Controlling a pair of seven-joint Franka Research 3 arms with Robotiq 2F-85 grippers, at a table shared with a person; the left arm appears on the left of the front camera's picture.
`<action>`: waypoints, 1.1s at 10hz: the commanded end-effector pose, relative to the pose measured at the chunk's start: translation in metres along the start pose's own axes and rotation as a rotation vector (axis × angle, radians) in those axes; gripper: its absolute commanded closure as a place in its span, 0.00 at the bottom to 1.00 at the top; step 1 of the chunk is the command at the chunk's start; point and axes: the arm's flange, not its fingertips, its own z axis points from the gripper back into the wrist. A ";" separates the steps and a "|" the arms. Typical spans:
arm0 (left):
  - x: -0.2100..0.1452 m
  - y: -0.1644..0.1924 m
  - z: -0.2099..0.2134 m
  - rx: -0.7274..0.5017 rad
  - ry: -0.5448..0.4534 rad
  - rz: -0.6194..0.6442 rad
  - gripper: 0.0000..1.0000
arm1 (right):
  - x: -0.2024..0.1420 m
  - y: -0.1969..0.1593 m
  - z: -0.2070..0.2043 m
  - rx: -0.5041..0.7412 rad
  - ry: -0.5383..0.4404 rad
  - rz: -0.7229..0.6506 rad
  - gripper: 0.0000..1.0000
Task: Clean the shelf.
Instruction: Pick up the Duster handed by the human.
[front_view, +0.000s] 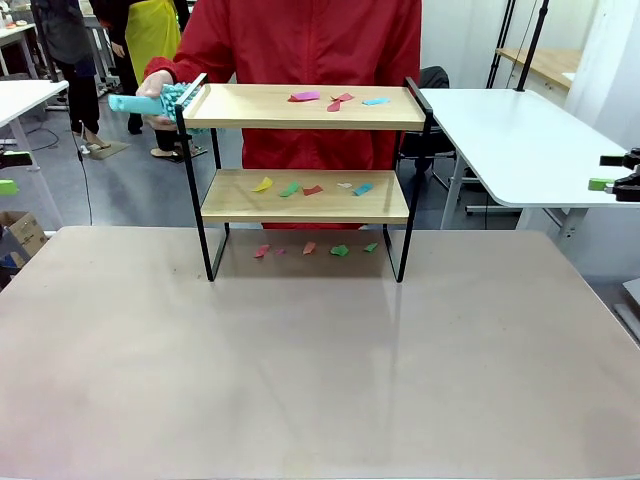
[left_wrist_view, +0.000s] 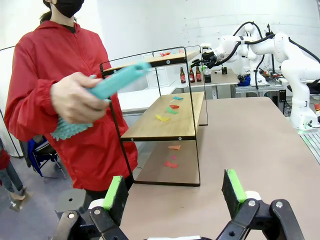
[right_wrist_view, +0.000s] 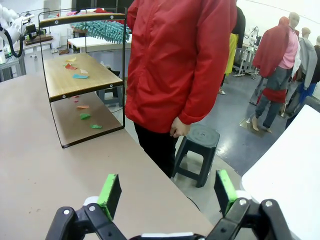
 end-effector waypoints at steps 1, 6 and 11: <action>0.002 0.000 -0.001 -0.004 0.006 -0.004 0.00 | 0.006 -0.001 -0.001 -0.002 0.013 -0.015 0.00; 0.002 0.000 -0.001 -0.004 0.006 -0.004 0.00 | 0.006 -0.001 -0.001 -0.002 0.013 -0.015 0.00; 0.002 0.000 -0.001 -0.004 0.006 -0.004 0.00 | 0.006 -0.001 -0.001 -0.002 0.013 -0.015 0.00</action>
